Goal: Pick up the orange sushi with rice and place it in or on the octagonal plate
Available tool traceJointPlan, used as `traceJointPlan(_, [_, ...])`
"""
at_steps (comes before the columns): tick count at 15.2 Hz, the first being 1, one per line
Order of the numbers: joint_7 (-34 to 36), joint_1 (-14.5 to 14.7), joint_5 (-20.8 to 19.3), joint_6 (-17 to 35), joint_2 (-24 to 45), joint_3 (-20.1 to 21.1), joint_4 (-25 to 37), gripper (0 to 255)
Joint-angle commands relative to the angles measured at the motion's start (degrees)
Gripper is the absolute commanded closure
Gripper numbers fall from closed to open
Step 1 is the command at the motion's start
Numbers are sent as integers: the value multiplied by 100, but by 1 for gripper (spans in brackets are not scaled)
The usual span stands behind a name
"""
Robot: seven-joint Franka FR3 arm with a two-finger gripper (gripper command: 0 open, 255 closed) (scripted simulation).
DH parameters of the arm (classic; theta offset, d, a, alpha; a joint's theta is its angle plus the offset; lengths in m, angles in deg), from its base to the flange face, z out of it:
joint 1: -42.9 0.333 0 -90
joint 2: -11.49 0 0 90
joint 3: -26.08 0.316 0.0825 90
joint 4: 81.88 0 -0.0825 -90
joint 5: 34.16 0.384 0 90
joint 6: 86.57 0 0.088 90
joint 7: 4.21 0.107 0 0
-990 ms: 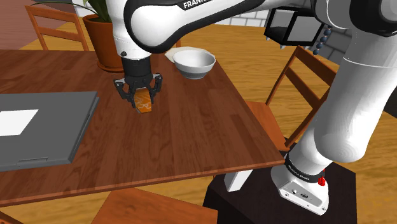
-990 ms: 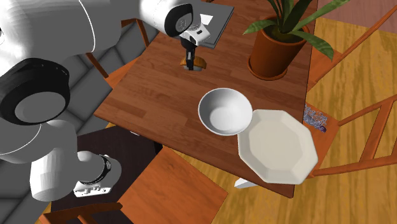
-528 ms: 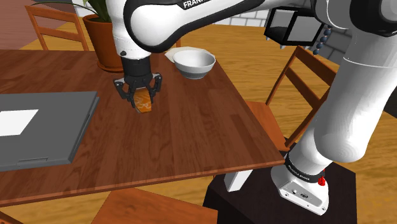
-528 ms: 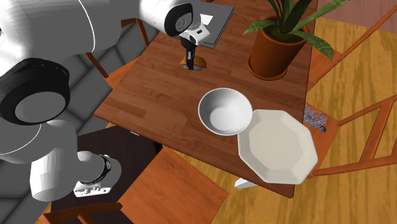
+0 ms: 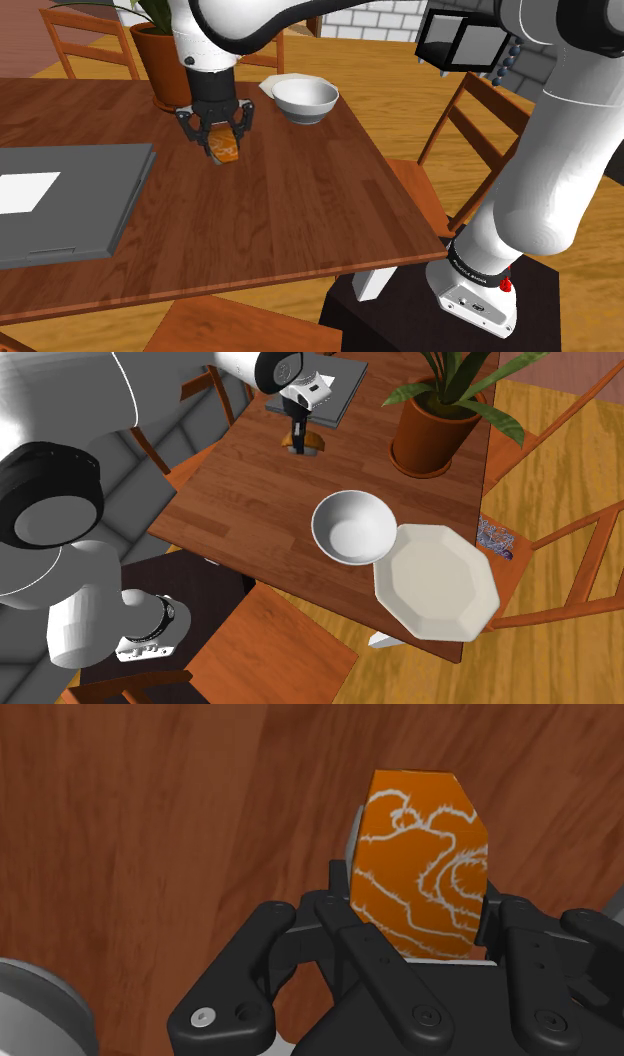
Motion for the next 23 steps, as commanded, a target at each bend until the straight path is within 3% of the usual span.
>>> traceJointPlan(1, [-4, 5, 14, -155, -22, 7, 136, 255])
traceJointPlan(9, [-20, 20, 35, -693, -47, 21, 652, 255])
traceJointPlan(23, [-1834, -1051, 172, -697, -30, -702, 713, 255])
